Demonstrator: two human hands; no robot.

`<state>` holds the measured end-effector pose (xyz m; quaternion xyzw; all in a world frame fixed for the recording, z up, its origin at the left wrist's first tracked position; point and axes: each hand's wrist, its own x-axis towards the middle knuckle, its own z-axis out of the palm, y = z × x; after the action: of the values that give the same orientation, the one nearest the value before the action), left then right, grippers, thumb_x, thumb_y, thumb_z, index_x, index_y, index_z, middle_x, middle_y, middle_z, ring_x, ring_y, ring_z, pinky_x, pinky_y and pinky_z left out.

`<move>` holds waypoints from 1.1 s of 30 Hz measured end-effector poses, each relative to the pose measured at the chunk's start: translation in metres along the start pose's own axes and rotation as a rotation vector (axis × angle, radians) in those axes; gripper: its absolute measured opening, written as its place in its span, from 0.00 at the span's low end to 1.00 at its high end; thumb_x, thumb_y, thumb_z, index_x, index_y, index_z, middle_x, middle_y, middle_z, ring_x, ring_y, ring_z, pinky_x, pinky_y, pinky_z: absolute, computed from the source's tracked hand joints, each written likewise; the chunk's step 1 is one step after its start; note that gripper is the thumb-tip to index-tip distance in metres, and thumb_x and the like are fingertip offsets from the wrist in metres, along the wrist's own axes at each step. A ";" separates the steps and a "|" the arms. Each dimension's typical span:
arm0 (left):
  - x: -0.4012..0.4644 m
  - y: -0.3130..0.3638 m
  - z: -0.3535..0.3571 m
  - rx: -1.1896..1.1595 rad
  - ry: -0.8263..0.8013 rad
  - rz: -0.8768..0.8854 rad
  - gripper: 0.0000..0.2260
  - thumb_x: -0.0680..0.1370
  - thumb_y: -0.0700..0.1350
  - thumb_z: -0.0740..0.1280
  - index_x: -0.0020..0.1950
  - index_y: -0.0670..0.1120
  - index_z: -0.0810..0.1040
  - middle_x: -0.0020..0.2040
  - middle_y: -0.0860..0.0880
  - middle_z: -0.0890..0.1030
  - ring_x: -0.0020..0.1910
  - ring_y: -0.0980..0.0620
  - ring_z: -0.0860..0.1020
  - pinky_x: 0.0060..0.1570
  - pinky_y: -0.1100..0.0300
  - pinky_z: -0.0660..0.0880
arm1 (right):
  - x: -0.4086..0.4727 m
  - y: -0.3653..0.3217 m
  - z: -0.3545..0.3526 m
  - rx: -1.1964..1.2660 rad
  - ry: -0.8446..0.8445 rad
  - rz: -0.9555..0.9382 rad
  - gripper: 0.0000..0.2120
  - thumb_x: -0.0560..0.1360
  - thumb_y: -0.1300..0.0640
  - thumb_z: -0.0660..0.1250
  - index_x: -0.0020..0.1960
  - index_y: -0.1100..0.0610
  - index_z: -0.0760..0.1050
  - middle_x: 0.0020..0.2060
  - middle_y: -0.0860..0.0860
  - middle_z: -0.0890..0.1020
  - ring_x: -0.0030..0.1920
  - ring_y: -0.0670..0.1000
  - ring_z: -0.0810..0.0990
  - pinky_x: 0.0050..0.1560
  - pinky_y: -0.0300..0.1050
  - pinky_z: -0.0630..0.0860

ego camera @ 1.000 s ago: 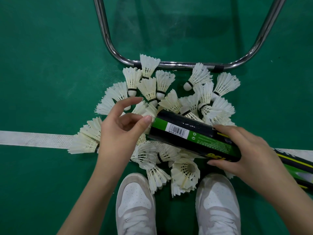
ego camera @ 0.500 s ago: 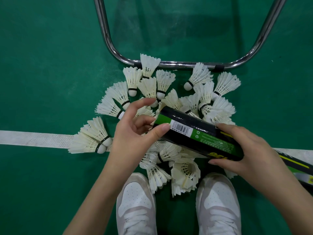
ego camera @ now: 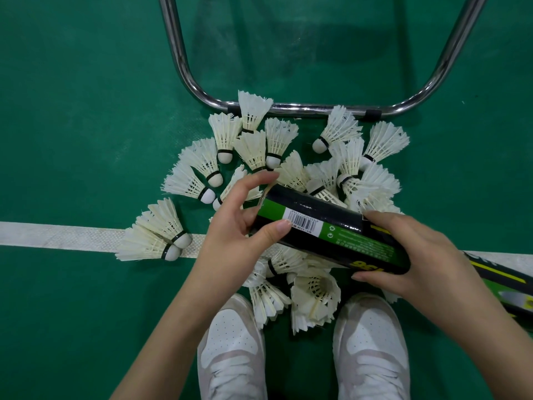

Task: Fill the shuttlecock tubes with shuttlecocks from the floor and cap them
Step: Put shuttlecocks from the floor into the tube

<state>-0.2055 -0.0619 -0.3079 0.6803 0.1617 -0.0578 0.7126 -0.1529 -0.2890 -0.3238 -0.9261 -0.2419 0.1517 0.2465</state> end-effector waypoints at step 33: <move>0.001 -0.005 -0.004 0.175 0.004 0.023 0.33 0.67 0.43 0.74 0.66 0.66 0.67 0.67 0.61 0.72 0.60 0.61 0.76 0.62 0.54 0.74 | 0.000 0.001 0.004 -0.079 0.007 -0.029 0.35 0.61 0.34 0.62 0.65 0.47 0.66 0.55 0.48 0.78 0.54 0.55 0.78 0.54 0.54 0.74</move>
<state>-0.2064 -0.0584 -0.3127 0.7420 0.1494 -0.0620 0.6506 -0.1539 -0.2884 -0.3281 -0.9321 -0.2602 0.1351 0.2128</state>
